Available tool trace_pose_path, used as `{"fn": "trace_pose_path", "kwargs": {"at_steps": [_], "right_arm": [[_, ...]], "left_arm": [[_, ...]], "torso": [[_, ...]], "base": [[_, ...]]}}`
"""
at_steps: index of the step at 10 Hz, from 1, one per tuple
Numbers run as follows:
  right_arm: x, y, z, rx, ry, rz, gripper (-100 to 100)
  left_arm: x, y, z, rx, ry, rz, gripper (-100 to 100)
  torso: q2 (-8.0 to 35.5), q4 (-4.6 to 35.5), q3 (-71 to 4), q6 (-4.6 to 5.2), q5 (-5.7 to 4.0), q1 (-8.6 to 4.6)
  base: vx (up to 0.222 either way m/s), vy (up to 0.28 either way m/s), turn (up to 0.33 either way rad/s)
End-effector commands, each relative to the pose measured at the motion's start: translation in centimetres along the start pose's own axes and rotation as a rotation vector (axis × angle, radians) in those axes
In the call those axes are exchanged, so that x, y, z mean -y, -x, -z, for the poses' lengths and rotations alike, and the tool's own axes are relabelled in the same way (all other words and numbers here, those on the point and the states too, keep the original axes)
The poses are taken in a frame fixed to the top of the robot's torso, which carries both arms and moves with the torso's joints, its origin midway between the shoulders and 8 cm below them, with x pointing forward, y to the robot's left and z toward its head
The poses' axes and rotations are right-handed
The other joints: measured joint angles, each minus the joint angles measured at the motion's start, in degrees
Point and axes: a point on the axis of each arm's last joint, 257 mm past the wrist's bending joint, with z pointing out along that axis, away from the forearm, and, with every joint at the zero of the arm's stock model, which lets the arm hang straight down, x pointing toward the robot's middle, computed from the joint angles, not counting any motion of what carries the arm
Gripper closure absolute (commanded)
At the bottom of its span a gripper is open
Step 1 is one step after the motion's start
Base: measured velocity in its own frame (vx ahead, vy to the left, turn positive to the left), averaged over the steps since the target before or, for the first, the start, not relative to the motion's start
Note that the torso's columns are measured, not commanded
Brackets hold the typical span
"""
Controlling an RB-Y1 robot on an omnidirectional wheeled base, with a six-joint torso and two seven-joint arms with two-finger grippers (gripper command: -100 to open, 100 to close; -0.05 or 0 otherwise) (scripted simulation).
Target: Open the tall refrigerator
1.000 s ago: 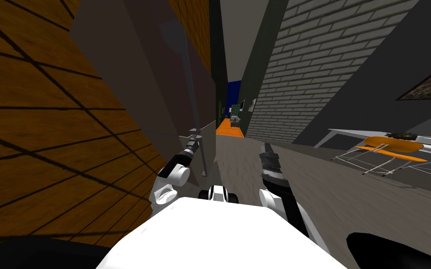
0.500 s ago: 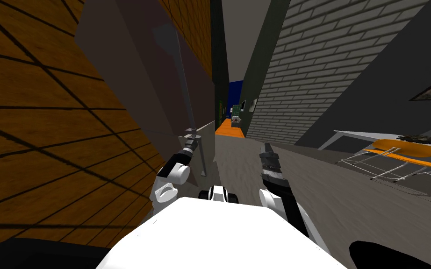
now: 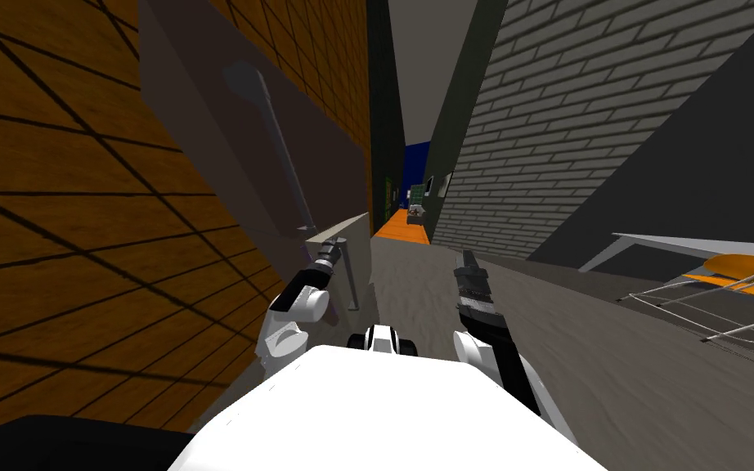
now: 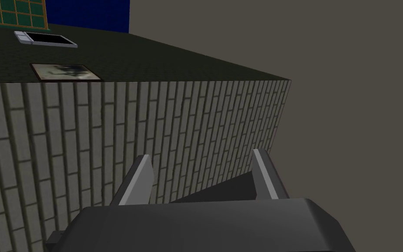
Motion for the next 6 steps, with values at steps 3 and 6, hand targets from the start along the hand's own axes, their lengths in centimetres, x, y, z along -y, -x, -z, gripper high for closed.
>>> {"fn": "trace_pose_path", "kwargs": {"at_steps": [3, 6], "right_arm": [[0.0, 0.0, 0.0, 0.000, 0.000, 0.000, 0], [0.0, 0.0, 0.0, 0.000, 0.000, 0.000, 0]], "left_arm": [[-0.3, 2.6, 0.2, 0.077, 0.014, -0.015, 100], [-0.4, 4.3, 0.5, 0.126, 0.021, -0.024, 100]], "torso": [[0.1, 0.0, 0.1, -0.04, 0.03, -0.08], [0.3, 0.0, 0.3, -0.12, 0.08, -0.16]], "base": [[0.056, -0.286, 0.095], [0.042, -0.304, 0.093]]}}
